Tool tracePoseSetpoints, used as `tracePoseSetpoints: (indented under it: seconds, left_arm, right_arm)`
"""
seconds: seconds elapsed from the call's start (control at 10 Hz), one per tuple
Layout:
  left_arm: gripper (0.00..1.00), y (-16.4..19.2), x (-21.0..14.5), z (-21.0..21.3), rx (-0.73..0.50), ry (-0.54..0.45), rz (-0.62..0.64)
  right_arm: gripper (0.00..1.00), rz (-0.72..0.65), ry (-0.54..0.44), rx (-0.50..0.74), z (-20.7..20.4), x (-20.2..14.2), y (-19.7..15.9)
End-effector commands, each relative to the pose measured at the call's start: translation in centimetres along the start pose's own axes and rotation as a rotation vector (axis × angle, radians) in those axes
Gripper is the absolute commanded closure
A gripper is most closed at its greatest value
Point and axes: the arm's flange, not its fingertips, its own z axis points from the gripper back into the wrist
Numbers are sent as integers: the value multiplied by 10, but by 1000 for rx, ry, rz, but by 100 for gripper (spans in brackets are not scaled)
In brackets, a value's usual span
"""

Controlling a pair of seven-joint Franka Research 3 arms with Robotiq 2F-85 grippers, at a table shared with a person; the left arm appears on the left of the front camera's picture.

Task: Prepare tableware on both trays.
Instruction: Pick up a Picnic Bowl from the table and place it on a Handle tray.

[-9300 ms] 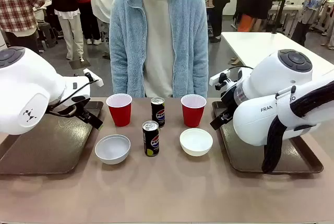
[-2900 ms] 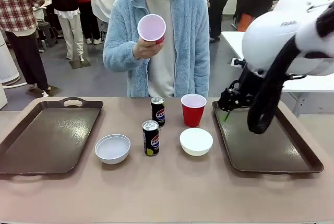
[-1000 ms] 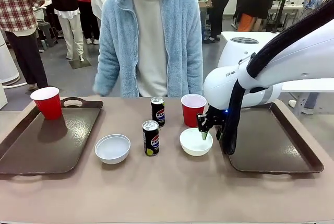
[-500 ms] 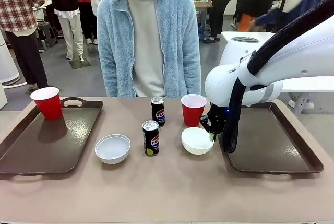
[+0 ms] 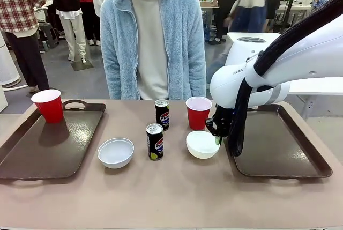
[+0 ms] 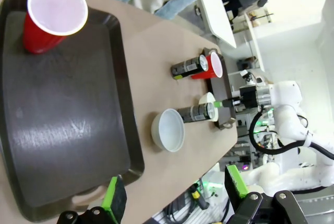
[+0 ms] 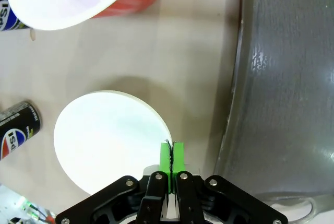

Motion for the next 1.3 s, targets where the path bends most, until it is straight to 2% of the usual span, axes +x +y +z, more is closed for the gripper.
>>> tracePoseSetpoints:
  seconds: [0.0,0.2,0.4,0.6,0.8,1.0,1.2]
  left_arm:
    - [0,-1,1,1,-17,-9,-6]
    - [0,-1,1,1,-17,-9,-6]
    - [0,-1,1,1,-17,-9,-6]
    - [0,-1,1,1,-17,-9,-6]
    - [0,-1,1,1,-17,-9,-6]
    - [0,-1,1,1,-17,-9,-6]
    - [0,-1,1,1,-17,-9,-6]
  right_arm:
    - [100,16,33,21,35,-11,15]
    - [100,62,-29,56,90,-33,32]
    - [100,59,-73,-4,109,-41,26]
    - [100,50,-106,-107,120,-40,-14]
    - [100,4,-145,-158,138,-38,-72]
    - [100,-84,-169,-139,162,-46,-135]
    - [100,-134,-189,-89,169,-50,-169]
